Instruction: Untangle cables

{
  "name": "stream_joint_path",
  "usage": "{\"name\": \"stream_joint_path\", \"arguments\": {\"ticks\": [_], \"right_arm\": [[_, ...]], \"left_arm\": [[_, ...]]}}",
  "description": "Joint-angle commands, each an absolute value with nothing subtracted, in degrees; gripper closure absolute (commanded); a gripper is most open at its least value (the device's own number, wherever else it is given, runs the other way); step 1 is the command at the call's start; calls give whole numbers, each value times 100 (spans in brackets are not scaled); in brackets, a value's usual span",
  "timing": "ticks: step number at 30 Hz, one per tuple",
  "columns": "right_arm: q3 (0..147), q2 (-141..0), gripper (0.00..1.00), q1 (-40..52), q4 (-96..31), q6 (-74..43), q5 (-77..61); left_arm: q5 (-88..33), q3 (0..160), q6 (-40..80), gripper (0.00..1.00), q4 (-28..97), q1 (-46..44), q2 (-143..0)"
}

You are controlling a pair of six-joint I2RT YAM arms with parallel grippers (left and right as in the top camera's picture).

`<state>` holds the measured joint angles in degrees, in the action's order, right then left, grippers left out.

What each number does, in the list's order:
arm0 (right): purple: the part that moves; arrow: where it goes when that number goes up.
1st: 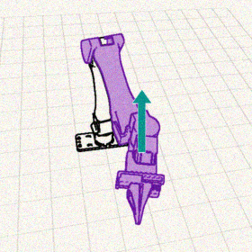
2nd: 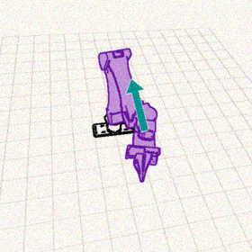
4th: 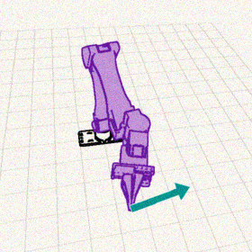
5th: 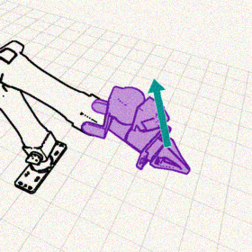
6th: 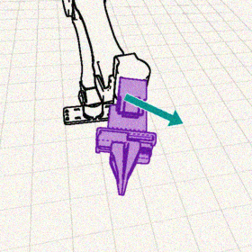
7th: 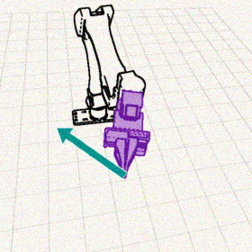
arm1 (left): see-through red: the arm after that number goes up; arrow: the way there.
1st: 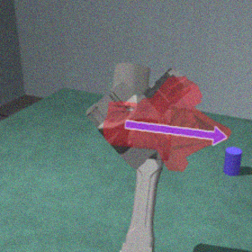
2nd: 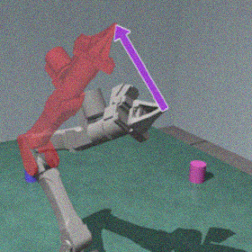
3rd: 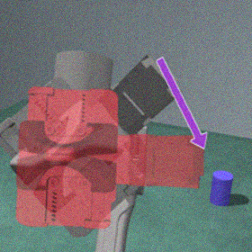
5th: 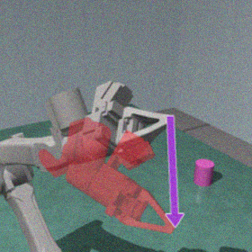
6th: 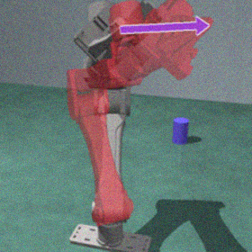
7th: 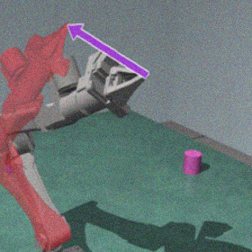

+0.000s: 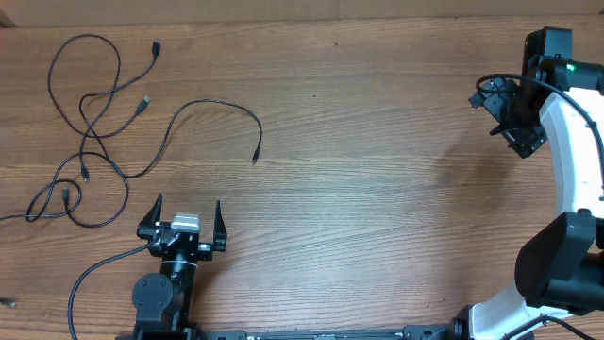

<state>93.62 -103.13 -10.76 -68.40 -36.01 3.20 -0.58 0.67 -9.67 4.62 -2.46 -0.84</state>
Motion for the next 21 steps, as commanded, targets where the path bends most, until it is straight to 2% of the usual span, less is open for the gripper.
{"name": "stream_joint_path", "arguments": {"ticks": [1, 7, 13, 21], "right_arm": [[9369, -10298, 0, -1050, -6816, -3621, 336], [9369, -10298, 0, -1050, -6816, -3621, 336], [9369, -10298, 0, -1050, -6814, -3621, 336], [9369, -10298, 0, -1050, -6814, -3621, 336]], "left_arm": [[-3, 23, -1118, 0, 443, -193, -14], [-78, 25, -1041, 0, 445, -189, -14], [233, 21, -165, 0, 438, -189, -14], [176, 21, -113, 0, 438, -189, -14]]}}
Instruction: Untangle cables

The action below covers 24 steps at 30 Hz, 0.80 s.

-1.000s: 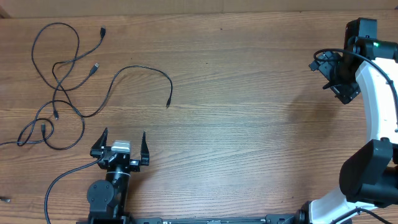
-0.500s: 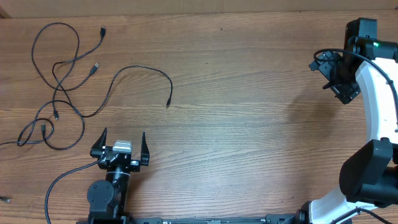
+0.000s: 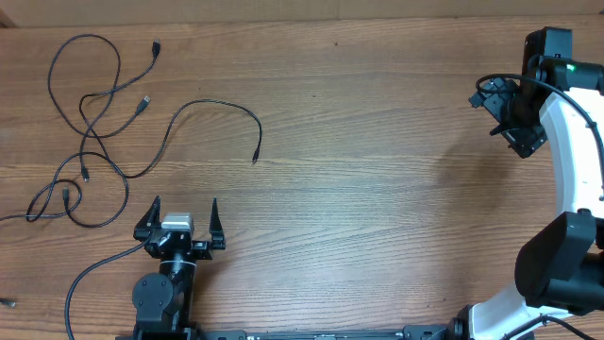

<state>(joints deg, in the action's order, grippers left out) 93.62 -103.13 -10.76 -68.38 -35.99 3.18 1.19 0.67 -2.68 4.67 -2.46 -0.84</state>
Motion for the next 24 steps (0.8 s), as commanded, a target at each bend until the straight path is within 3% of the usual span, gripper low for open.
{"name": "stream_joint_path", "arguments": {"ticks": [1, 24], "right_arm": [[9369, -10298, 0, -1050, -6814, -3621, 336], [9369, -10298, 0, -1068, -6866, -3621, 338]], "left_arm": [[128, 23, -113, 0, 436, -189, -14], [56, 25, -113, 0, 440, -189, -25]]}}
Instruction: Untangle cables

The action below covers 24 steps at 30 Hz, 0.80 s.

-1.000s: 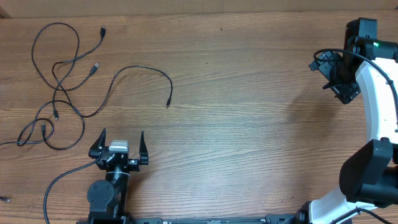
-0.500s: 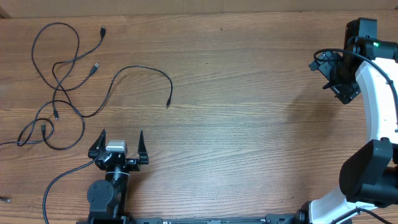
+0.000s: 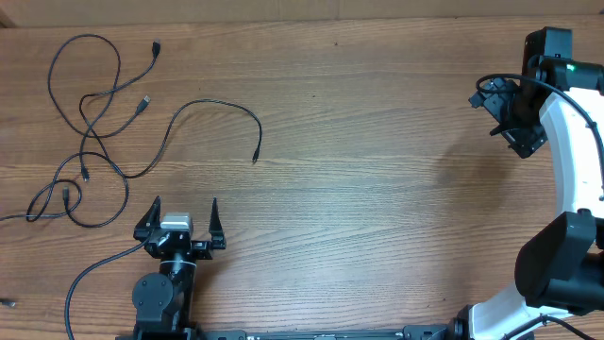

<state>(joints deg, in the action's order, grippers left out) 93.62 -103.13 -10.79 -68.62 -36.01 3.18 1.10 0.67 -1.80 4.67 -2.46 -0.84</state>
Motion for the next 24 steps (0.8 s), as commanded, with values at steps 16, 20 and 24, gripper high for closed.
{"name": "stream_joint_path", "arguments": {"ticks": [16, 20, 24], "right_arm": [[9369, -9684, 0, -1050, -4923, -3621, 336], [9327, -9467, 0, -972, -4930, -3621, 336], [8774, -8986, 0, -847, -4552, -3621, 336]], "left_arm": [[54, 25, -113, 0, 440, -189, -25], [56, 25, -113, 0, 440, -189, -25], [56, 25, -113, 0, 440, -189, -25]]}}
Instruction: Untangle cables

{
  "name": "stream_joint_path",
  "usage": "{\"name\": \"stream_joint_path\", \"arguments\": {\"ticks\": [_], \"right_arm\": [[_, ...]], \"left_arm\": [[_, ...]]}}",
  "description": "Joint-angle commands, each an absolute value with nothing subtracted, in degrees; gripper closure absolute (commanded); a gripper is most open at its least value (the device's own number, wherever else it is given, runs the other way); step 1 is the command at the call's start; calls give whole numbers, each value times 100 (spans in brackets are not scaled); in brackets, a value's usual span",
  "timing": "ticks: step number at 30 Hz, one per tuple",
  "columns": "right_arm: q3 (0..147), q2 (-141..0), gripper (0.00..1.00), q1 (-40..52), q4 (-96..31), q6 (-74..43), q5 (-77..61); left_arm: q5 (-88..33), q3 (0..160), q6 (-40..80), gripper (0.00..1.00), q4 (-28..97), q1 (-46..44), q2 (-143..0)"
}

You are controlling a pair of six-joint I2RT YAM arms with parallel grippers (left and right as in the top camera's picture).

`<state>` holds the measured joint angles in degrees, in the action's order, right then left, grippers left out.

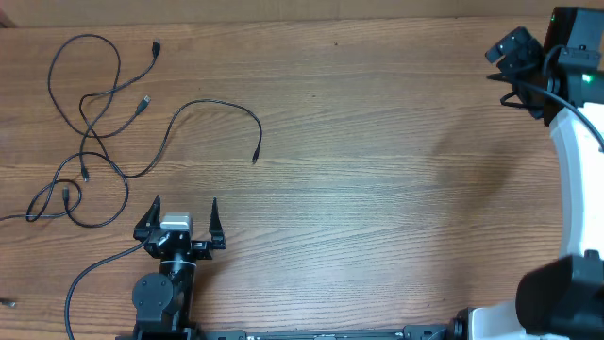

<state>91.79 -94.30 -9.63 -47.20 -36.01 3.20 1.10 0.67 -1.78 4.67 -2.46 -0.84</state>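
Several thin black cables (92,127) lie tangled in loops at the table's far left. One strand arcs out to the right and ends in a plug (255,157). Two more plug ends (146,99) lie near the top of the tangle. My left gripper (184,206) stands open near the front edge, below the arcing strand and to the right of the lower loops, with nothing between its fingers. My right gripper (514,47) hangs at the far right back corner, far from the cables. Its jaws are too dark and foreshortened to read.
The wooden table (377,189) runs wide between the two arms. The white right arm (578,161) stands along the right edge. A black lead (90,274) curls from the left arm's base toward the front left. A small dark piece (8,303) lies at the left edge.
My right gripper has moved from the right side of the table up toward the back right corner. The left gripper and the cables have not moved.
At first my left gripper stood open slightly further right below the tangle, and the right gripper hung at the right edge. The left gripper then sat a little to the left and stayed there. The right gripper now sits nearer the back corner. The cables lie unchanged.
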Motion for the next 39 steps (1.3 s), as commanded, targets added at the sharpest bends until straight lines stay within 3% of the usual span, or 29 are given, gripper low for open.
{"name": "stream_joint_path", "arguments": {"ticks": [1, 10, 21, 33, 39], "right_arm": [[8560, -8838, 0, -808, -4403, -3621, 336], [5478, -6547, 0, -489, -2102, -3621, 336], [2659, -3168, 0, -489, -1400, -3621, 338], [996, -1498, 0, -489, 325, -3621, 338], [609, -947, 0, -486, 342, -3621, 336]], "left_arm": [[56, 25, -113, 0, 440, -189, -25], [54, 25, -113, 1, 440, -189, -25], [56, 25, -113, 1, 440, -189, -25], [56, 25, -113, 0, 440, -189, -25], [56, 25, -113, 0, 440, -189, -25]]}}
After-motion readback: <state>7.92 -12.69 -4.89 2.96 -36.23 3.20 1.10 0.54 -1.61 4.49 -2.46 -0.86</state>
